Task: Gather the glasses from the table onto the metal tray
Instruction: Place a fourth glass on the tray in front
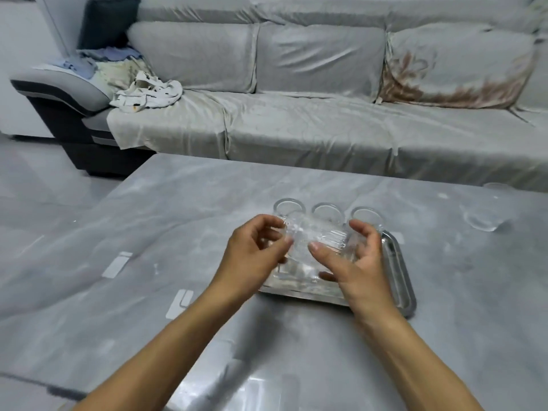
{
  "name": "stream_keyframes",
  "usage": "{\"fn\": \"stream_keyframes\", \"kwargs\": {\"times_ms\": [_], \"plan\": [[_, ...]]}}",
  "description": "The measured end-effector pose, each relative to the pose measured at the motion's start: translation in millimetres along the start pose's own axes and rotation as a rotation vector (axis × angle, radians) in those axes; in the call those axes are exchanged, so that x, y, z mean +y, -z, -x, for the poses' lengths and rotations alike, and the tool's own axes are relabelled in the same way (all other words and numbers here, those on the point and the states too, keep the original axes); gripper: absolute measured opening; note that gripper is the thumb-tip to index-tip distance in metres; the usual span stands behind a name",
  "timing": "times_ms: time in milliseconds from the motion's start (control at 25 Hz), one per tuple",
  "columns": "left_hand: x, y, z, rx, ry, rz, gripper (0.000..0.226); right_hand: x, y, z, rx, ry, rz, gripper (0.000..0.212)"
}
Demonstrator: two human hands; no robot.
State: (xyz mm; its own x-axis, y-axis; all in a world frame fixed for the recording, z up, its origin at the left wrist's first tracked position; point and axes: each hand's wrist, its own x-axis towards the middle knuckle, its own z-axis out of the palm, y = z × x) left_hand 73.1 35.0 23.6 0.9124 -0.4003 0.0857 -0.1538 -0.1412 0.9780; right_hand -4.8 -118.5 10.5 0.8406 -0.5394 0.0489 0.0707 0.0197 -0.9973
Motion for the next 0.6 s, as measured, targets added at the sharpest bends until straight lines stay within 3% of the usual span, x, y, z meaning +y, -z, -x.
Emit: {"fn": "stream_keyframes", "kwargs": {"times_ms": [80, 160, 280, 400, 600], "plan": [[-13.6, -5.9, 5.8, 0.000, -0.268, -0.591, 0.061, 0.8, 3.8, -3.4, 0.108, 0.075, 0.277, 0.071], [-24.2, -14.4, 10.5, -0.036, -0.419, -0.844, 0.079, -0.4, -3.9, -4.2, 0.118, 0.126, 0.414, 0.071], [-33.2, -19.5, 3.8, 0.039, -0.335, -0.688, 0.076, 4.6, -14.8, -4.4, 0.076, 0.202, 0.450, 0.072], [-44.8, -12.2, -5.1, 0.098, -0.267, -0.545, 0.071, 12.8, -15.3, -7.5, -0.110, 0.179, 0.370, 0.072], [-60.6, -6.5, -10.6, 0.069, -0.096, -0.492, 0.070, 36.0, -16.0, -12.3, -0.251, 0.154, 0.320, 0.068]]}}
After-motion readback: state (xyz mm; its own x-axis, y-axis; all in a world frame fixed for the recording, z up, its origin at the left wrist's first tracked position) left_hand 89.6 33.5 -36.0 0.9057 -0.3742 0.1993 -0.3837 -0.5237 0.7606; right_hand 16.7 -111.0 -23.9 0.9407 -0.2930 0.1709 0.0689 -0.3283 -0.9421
